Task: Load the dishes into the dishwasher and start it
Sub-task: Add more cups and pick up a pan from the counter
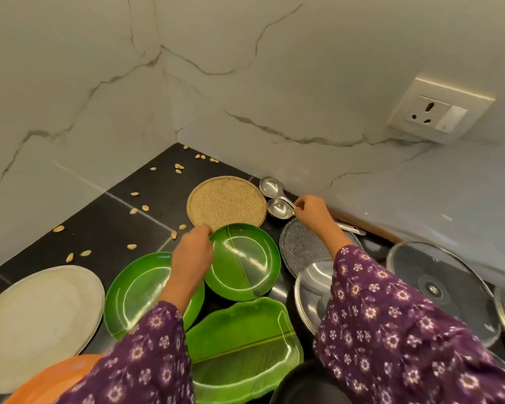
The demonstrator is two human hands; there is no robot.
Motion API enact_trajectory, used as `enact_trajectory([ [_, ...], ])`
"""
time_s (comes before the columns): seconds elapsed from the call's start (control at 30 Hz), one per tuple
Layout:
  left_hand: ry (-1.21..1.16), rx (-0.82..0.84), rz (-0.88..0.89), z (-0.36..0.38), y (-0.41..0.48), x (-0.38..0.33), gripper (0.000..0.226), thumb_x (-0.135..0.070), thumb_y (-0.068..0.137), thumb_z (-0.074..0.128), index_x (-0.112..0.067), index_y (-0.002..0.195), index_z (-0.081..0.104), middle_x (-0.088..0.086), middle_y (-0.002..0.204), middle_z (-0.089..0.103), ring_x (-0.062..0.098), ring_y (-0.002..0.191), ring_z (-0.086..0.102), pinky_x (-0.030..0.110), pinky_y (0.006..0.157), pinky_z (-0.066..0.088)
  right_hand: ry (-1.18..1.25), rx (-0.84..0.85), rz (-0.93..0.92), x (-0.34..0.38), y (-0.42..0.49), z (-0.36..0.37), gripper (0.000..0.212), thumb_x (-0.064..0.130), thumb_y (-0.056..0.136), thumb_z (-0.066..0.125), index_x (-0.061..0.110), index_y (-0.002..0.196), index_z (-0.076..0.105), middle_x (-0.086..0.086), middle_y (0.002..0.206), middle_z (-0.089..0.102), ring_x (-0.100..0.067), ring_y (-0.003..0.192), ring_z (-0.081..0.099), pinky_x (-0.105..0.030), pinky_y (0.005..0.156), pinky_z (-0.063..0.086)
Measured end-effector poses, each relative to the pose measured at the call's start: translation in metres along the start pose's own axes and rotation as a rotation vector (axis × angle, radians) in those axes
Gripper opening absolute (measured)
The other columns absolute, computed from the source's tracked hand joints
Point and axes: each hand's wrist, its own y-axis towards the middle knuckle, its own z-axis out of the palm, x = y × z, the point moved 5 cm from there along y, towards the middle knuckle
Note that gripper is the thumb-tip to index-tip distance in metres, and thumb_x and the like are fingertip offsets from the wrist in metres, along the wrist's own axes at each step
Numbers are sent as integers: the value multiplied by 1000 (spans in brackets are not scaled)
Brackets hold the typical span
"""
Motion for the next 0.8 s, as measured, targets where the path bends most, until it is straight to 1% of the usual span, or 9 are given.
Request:
enact_trajectory([
  [0.07, 166, 44, -52, -4, 23, 12, 18, -3, 91, 42, -7, 104, 53, 14, 103, 60, 35, 98, 59, 44, 73, 46, -18, 13, 9, 1, 22, 7, 25, 2, 86, 49, 0, 104, 66, -20, 105, 66, -33, 99, 60, -33, 78, 45],
  [0.17, 396, 182, -82, 0, 44, 27, 26, -2, 92, 39, -8, 113, 51, 12, 112, 57, 33, 105, 59, 42, 79, 48, -92, 55, 14, 4, 51, 22, 18, -3, 87, 45, 3, 85, 62, -21, 96, 65, -35, 96, 61, -32, 74, 44],
  [0.33, 472, 325, -156, 13, 62, 52, 23, -3, 89, 51, -9, 110, 59, 13, 116, 59, 33, 108, 60, 41, 84, 49, -277, 108, 12, 6, 82, 43, 24, 9, 91, 53, 0, 111, 63, -20, 112, 64, -36, 106, 59, -38, 88, 48],
  [0.43, 476, 334, -144, 14, 69, 54, 22, -1, 87, 53, -8, 107, 61, 13, 114, 59, 33, 105, 61, 42, 83, 49, -329, 116, 18, 9, 93, 48, 22, 11, 88, 58, -1, 105, 64, -21, 109, 65, -36, 102, 61, -36, 81, 47],
  [0.57, 563, 319, -79, 19, 73, 46, 23, -4, 94, 47, -7, 114, 57, 13, 117, 56, 34, 107, 60, 40, 79, 49, -268, 111, 74, 13, 97, 48, 21, 5, 85, 58, -3, 104, 62, -22, 105, 64, -37, 99, 60, -36, 76, 46],
  [0.63, 575, 309, -77, 20, 75, 44, 24, -1, 93, 46, -6, 114, 58, 13, 115, 57, 34, 106, 61, 40, 79, 49, -223, 104, 87, 13, 97, 46, 7, 0, 83, 57, 1, 88, 62, -18, 88, 62, -35, 91, 60, -35, 70, 43],
  [0.7, 577, 293, -71, 21, 74, 43, 25, 2, 91, 46, -5, 111, 59, 13, 113, 59, 34, 104, 62, 40, 78, 49, -152, 77, 87, 12, 100, 44, 24, -6, 80, 52, 7, 61, 48, -9, 64, 49, -29, 76, 53, -32, 64, 38],
  [0.73, 578, 284, -66, 21, 74, 43, 25, 3, 91, 45, -5, 110, 59, 13, 112, 60, 34, 103, 62, 40, 77, 49, -106, 66, 91, 13, 101, 44, 31, -9, 79, 49, 9, 55, 42, -7, 58, 43, -26, 72, 49, -32, 63, 36],
  [0.8, 575, 264, -59, 20, 71, 42, 25, 3, 90, 45, -6, 109, 59, 12, 112, 60, 33, 102, 62, 39, 77, 48, 2, 29, 104, 15, 99, 40, 31, -10, 80, 46, 9, 56, 47, -9, 61, 48, -23, 71, 47, -33, 63, 37],
])
